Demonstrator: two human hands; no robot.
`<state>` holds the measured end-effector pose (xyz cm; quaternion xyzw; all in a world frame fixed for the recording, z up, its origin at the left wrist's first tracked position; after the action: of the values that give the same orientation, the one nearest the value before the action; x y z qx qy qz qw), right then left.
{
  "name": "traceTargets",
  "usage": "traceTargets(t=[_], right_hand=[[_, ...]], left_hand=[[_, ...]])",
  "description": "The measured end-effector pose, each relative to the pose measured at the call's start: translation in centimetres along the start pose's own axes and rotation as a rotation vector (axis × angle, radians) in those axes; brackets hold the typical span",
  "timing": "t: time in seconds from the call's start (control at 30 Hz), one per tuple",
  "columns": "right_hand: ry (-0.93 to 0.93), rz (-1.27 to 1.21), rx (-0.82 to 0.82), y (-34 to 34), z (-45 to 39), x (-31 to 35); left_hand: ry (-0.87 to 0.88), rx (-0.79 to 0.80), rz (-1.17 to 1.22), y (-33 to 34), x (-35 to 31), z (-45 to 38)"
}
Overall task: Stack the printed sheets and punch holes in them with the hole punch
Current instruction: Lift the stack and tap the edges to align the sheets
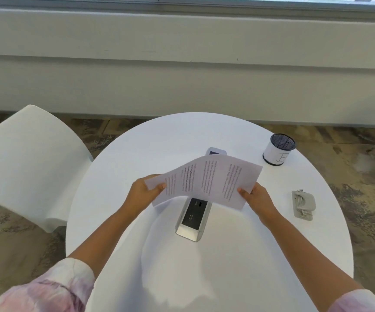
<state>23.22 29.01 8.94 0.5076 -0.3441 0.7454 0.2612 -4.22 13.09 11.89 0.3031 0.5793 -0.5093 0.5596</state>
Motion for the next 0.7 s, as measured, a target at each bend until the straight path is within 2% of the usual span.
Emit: traceTargets(t=[0.07, 0.13, 0.23, 0.3, 0.43, 0.5, 0.6, 0.7], right_hand=[[-0.009, -0.004, -0.028, 0.0, 0.1, 0.0], [-0.008, 0.002, -0.129, -0.4, 0.4, 0.0], [0.073, -0.081, -0.321, -0.8, 1.2, -0.9], [0.127, -0.144, -0.348, -0.2, 1.5, -1.6], [0.307, -0.276, -0.311, 2.1, 1.9, -2.9], [0.380, -0.374, -0.210, 3.8, 1.7, -3.1], [0.344, -0.571, -0.021, 6.5, 1.4, -2.5], [0.268, -0.635, -0.046, 6.9, 1.2, -1.6]], left_hand=[[0.014, -0.033, 0.001, 0.0, -0.1, 0.2], [0.019, -0.065, 0.044, -0.2, -0.2, 0.2], [-0.007, -0.092, 0.211, -0.1, 0.2, 0.2], [-0.035, -0.141, 0.352, 0.3, 0.8, 0.3], [-0.076, -0.233, 0.636, 2.0, 2.5, 1.1], [-0.093, -0.265, 0.764, 3.0, 3.2, 1.6], [-0.135, -0.293, 0.893, 4.5, 4.2, 2.3], [-0.179, -0.320, 0.964, 5.9, 5.0, 3.1]])
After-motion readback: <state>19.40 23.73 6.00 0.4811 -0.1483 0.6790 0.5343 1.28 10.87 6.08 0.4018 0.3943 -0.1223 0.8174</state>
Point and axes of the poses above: each hand's wrist, its own z-axis away from the middle knuckle, its own y-axis out of the palm, x = y × z, the point moved 6 cm from there along -z, towards the middle knuckle, and after that the axes turned 11 degrees about x, right-handed, at the moved point
